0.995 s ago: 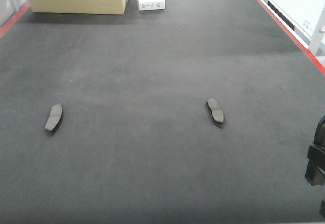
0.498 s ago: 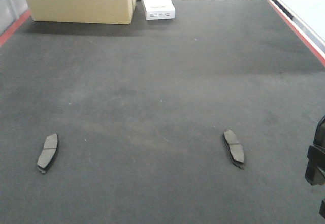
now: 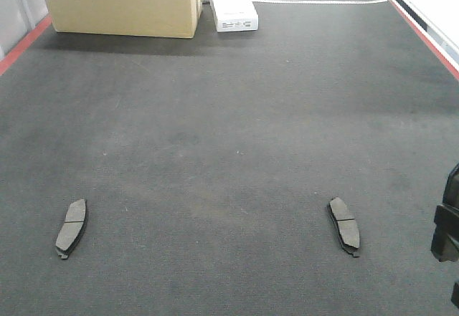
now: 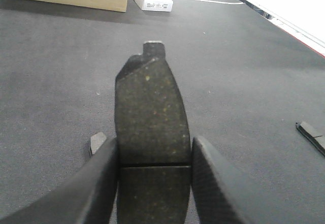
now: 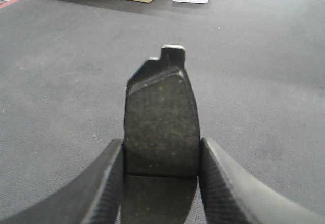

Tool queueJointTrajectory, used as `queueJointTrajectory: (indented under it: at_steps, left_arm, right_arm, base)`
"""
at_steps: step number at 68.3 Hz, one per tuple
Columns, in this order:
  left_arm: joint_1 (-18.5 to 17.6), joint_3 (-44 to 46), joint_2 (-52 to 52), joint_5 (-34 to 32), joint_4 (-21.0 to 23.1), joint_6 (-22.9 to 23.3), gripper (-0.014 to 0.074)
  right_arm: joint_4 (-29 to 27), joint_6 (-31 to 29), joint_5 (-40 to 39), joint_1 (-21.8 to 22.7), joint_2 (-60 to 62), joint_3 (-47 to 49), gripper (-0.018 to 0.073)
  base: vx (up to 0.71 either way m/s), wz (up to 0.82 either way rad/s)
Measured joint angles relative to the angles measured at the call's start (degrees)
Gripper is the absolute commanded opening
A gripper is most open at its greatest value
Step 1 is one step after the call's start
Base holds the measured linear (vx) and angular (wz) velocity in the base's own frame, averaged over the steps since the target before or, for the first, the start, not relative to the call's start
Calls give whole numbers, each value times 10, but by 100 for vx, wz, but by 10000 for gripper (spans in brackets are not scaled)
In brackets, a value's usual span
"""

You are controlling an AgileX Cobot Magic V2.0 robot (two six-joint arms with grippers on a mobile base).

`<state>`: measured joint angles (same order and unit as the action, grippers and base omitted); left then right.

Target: Move and align brake pads A on conveyor

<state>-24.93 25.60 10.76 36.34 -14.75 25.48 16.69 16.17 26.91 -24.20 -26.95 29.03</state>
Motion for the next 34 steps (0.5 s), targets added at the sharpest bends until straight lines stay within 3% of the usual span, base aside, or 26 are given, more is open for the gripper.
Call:
queueJointTrajectory:
  at_steps: [34]
  left_arm:
    - [0, 0, 0, 0, 0, 0, -6]
  right_arm:
    - [0, 0, 0, 0, 0, 0, -4]
  base:
    - [0, 0]
